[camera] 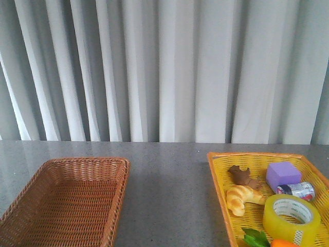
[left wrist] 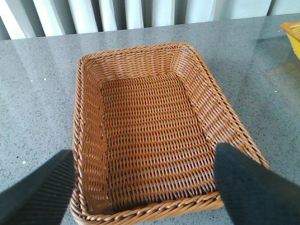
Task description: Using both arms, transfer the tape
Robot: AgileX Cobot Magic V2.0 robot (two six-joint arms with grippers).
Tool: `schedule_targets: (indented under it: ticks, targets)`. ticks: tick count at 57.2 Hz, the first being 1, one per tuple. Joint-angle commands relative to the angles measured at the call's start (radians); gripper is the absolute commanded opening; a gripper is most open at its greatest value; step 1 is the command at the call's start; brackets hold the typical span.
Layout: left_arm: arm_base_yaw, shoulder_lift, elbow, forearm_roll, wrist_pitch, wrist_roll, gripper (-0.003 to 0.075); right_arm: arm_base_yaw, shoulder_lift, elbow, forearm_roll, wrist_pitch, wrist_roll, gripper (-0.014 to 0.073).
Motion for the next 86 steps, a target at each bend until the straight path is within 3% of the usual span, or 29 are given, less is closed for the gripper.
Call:
schedule_targets:
  ticks: [1, 8, 21, 34, 46, 70, 86]
  targets:
    - [-0.003, 0.001, -0.033, -0.01, -0.079, 0.001, 0.0621, -0.002, 0.014, -0.035, 0.01, -0.064, 0.002, 0.0624]
    - [-0.003, 0.008, -0.034, -0.01, -0.08, 0.021, 0.0597, -0.015, 0.069, -0.072, -0.005, -0.015, 0.046, 0.0591]
    - [-0.005, 0.011, -0.034, -0.074, -0.06, 0.072, 0.0576, -0.061, 0.298, -0.266, -0.02, 0.202, 0.066, 0.055]
    - [-0.12, 0.011, -0.034, -0.123, -0.051, 0.162, 0.0576, -0.122, 0.57, -0.462, 0.033, 0.352, -0.01, 0.0547]
    - [-0.204, 0.011, -0.034, -0.123, -0.051, 0.168, 0.0576, -0.119, 0.78, -0.613, 0.044, 0.42, -0.045, 0.0547]
    - [-0.209, 0.01, -0.034, -0.123, -0.051, 0.168, 0.0576, -0.119, 1.152, -0.944, 0.069, 0.571, -0.097, 0.0545]
    - [-0.209, 0.01, -0.034, -0.123, -0.051, 0.168, 0.0576, -0.119, 1.332, -1.118, 0.057, 0.641, -0.122, 0.0489]
